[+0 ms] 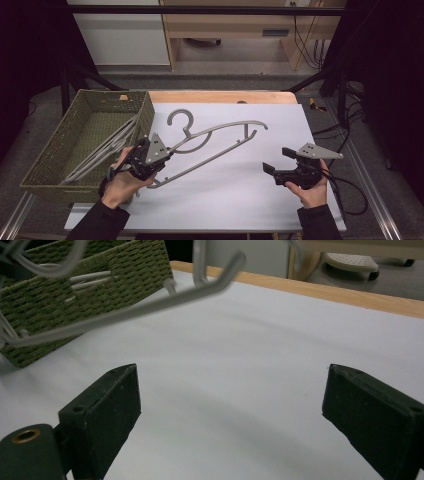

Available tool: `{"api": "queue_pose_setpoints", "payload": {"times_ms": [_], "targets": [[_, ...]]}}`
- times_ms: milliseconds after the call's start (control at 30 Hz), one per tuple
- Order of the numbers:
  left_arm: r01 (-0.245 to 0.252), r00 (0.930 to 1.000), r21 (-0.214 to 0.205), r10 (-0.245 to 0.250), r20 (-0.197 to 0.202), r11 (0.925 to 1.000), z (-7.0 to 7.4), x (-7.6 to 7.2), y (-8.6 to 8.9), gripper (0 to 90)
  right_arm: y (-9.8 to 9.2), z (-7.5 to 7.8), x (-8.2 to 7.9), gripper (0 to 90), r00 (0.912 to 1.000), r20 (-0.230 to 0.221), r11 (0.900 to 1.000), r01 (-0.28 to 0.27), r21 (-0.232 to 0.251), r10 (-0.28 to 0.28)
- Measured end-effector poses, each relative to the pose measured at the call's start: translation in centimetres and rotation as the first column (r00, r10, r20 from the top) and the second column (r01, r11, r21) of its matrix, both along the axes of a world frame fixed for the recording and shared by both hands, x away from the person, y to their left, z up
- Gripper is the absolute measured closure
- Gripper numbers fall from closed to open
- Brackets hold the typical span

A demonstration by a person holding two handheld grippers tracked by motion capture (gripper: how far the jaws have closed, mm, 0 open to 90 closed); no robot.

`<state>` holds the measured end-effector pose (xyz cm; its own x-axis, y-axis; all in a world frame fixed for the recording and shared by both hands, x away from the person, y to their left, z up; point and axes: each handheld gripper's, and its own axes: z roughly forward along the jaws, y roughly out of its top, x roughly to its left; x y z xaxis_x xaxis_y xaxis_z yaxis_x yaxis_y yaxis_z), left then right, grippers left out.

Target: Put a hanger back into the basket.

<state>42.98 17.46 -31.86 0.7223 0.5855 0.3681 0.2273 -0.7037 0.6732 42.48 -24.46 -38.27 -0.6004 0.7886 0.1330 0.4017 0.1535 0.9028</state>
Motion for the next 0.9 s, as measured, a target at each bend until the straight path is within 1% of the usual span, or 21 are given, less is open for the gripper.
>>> {"api": "queue_pose_setpoints", "payload": {"times_ms": [67,100,200,267,333,400,500,633,700,733,800,833,900], "targets": [[-0.009,0.9999,-0.006,0.009,0.012,0.9999,0.8,-0.1,0.2,82.1,-0.1,0.0,-0.1,8.5,1.0,0.0,0.9999,0.004,0.01,-0.004],[-0.012,0.9997,-0.01,0.012,0.021,0.9999,1.5,-0.2,0.5,82.0,-0.2,-0.1,-0.2,8.1,1.0,0.004,1.0,0.006,0.007,-0.006],[-0.026,0.9989,-0.023,0.027,0.039,0.9994,2.7,-0.3,1.1,82.1,-0.4,-0.2,-0.2,7.4,0.9999,0.0,0.9999,0.011,0.004,-0.011],[-0.041,0.9978,-0.03,0.043,0.052,0.9987,3.6,-0.3,1.7,82.0,-0.5,-0.4,-0.3,6.9,0.9998,-0.005,0.9998,0.018,0.001,-0.018],[-0.059,0.9963,-0.046,0.062,0.059,0.9972,4.3,-0.3,2.7,82.0,-0.6,-0.4,-0.3,6.8,0.9997,-0.006,0.9997,0.022,0.004,-0.022],[-0.077,0.9947,-0.055,0.081,0.064,0.9955,4.7,-0.1,3.5,82.0,-0.6,-0.5,-0.3,6.6,0.9996,-0.002,0.9995,0.029,0.009,-0.029],[-0.1,0.9922,-0.05,0.104,0.07,0.9937,5.1,0.1,4.7,82.0,-0.7,-0.4,-0.4,6.4,0.9995,0.004,0.9995,0.031,0.006,-0.031],[-0.141,0.9863,-0.046,0.144,0.08,0.989,5.7,0.5,6.5,82.0,-0.8,-0.4,-0.4,6.0,0.9992,0.0,0.9992,0.039,0.011,-0.039],[-0.166,0.9817,-0.061,0.171,0.084,0.9842,6.0,0.6,7.4,82.0,-0.8,-0.4,-0.4,5.9,0.9992,0.001,0.9992,0.039,0.009,-0.039],[-0.179,0.9786,-0.061,0.184,0.091,0.9819,6.1,0.7,7.8,82.1,-0.9,-0.4,-0.4,5.9,0.9993,0.003,0.9993,0.037,0.007,-0.037],[-0.199,0.9753,-0.061,0.203,0.085,0.9782,6.3,0.8,8.5,82.0,-0.8,-0.4,-0.4,5.7,0.9992,0.001,0.9991,0.04,0.009,-0.04],[-0.202,0.9726,-0.054,0.207,0.105,0.9778,6.4,0.9,9.0,82.0,-0.9,-0.4,-0.4,5.7,0.9992,0.003,0.9991,0.041,0.008,-0.041],[-0.222,0.9681,-0.054,0.227,0.106,0.9735,6.5,1.0,9.7,82.0,-0.8,-0.4,-0.4,5.5,0.9992,0.001,0.9992,0.04,0.009,-0.04]]}}
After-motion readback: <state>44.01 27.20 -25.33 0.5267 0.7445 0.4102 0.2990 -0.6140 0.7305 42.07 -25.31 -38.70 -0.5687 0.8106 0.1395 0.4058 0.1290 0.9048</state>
